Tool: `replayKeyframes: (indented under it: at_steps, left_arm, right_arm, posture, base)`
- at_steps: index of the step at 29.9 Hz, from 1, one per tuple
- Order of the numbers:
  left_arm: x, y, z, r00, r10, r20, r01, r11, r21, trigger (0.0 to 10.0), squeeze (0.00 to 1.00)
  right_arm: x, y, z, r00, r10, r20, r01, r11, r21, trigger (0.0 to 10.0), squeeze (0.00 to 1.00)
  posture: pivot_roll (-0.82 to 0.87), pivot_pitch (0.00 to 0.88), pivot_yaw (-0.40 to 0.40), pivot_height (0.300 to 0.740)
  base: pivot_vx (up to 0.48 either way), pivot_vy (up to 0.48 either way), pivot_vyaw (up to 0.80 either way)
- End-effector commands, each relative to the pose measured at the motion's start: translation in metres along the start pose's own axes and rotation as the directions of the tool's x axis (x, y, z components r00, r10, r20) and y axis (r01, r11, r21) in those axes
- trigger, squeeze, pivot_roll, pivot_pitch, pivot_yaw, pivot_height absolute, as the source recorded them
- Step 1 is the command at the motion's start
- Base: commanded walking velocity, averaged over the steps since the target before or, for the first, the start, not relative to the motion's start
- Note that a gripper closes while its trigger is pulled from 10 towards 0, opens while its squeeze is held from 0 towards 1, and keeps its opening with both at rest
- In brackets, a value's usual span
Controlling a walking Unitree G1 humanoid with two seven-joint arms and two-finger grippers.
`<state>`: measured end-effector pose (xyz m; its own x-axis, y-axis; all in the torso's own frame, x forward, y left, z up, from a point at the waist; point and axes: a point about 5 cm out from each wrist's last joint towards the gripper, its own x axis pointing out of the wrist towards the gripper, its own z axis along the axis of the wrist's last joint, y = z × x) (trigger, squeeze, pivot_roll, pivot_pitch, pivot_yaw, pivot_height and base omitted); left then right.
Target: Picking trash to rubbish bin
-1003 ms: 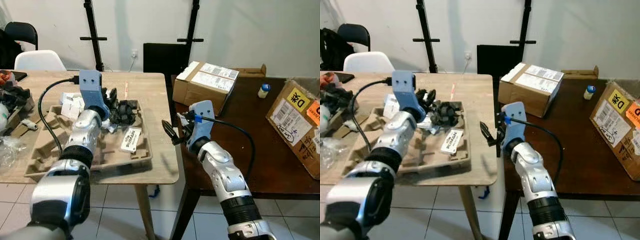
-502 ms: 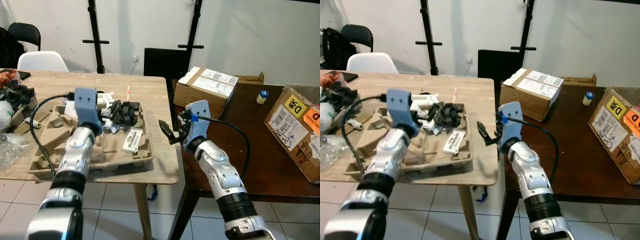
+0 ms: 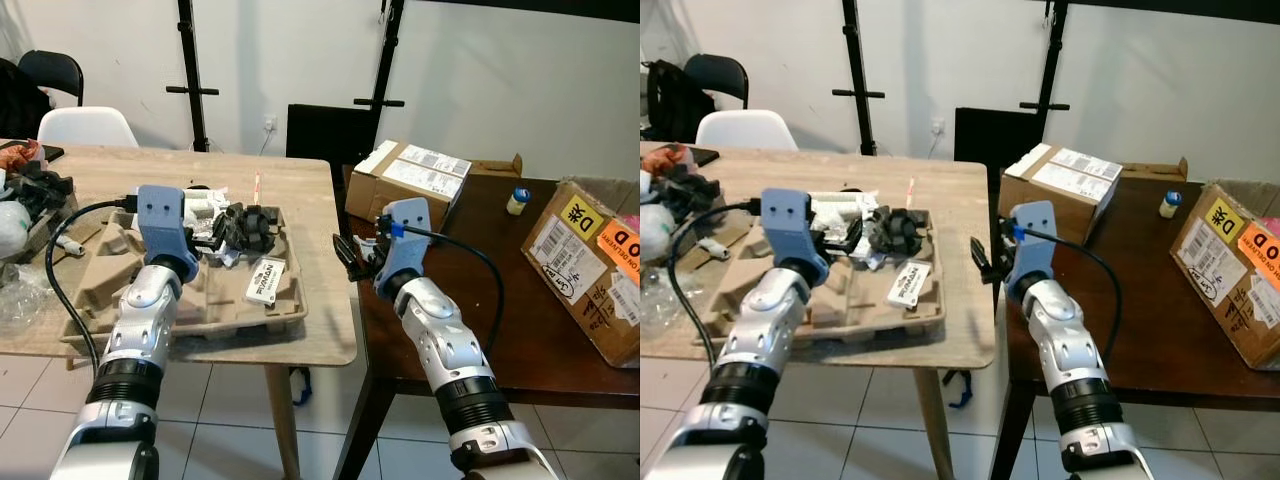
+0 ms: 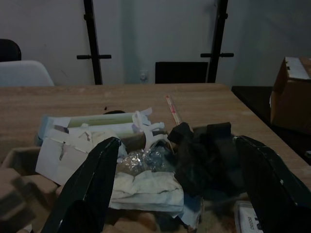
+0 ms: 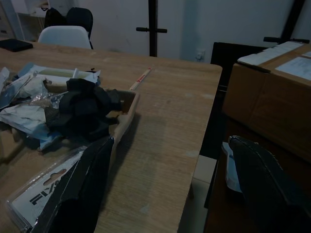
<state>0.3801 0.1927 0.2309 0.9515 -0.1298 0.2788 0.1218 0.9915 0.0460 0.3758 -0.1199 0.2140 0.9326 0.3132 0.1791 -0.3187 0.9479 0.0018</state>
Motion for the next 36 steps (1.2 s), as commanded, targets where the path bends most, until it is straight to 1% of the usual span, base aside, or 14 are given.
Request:
replayKeyframes:
  at_steps: [1, 3, 5, 9, 36]
  left_arm:
    - [-0.0033, 0.0036, -0.0011, 1.000, 0.006, -0.015, -0.006, 1.000, 0.003, 10.0, 0.00]
    - [-0.0038, 0.0043, -0.0005, 1.000, 0.008, -0.013, -0.008, 1.000, 0.008, 10.0, 0.00]
    - [-0.0054, 0.0062, 0.0009, 1.000, 0.021, -0.004, -0.021, 1.000, -0.007, 10.0, 0.00]
    - [-0.0063, 0.0070, 0.0022, 1.000, 0.024, 0.002, -0.024, 1.000, -0.011, 10.0, 0.00]
    - [-0.0070, 0.0074, 0.0088, 1.000, 0.023, -0.014, -0.024, 1.000, -0.009, 10.0, 0.00]
  right_arm:
    - [-0.0002, -0.0058, -0.0010, 1.000, -0.028, -0.001, 0.028, 1.000, 0.004, 10.0, 0.00]
    - [-0.0003, -0.0062, -0.0019, 0.999, -0.032, -0.004, 0.032, 0.999, 0.004, 10.0, 0.00]
    - [-0.0010, -0.0065, -0.0040, 0.999, -0.038, -0.011, 0.039, 0.999, 0.005, 10.0, 0.00]
    - [-0.0010, -0.0059, -0.0044, 0.999, -0.037, -0.012, 0.037, 0.999, 0.004, 10.0, 0.00]
    - [0.0008, -0.0056, -0.0037, 0.999, -0.037, -0.007, 0.037, 0.999, 0.000, 10.0, 0.00]
  posture:
    - [0.04, 0.063, -0.043, 0.740]
    - [0.04, 0.063, -0.044, 0.740]
    - [0.04, 0.060, -0.046, 0.740]
    - [0.04, 0.057, -0.048, 0.740]
    - [0.04, 0.062, -0.044, 0.740]
  base:
    - [0.000, 0.000, 0.00]
    - [0.000, 0.000, 0.00]
    - [0.000, 0.000, 0.00]
    - [0.000, 0.000, 0.00]
    - [0.260, 0.000, 0.00]
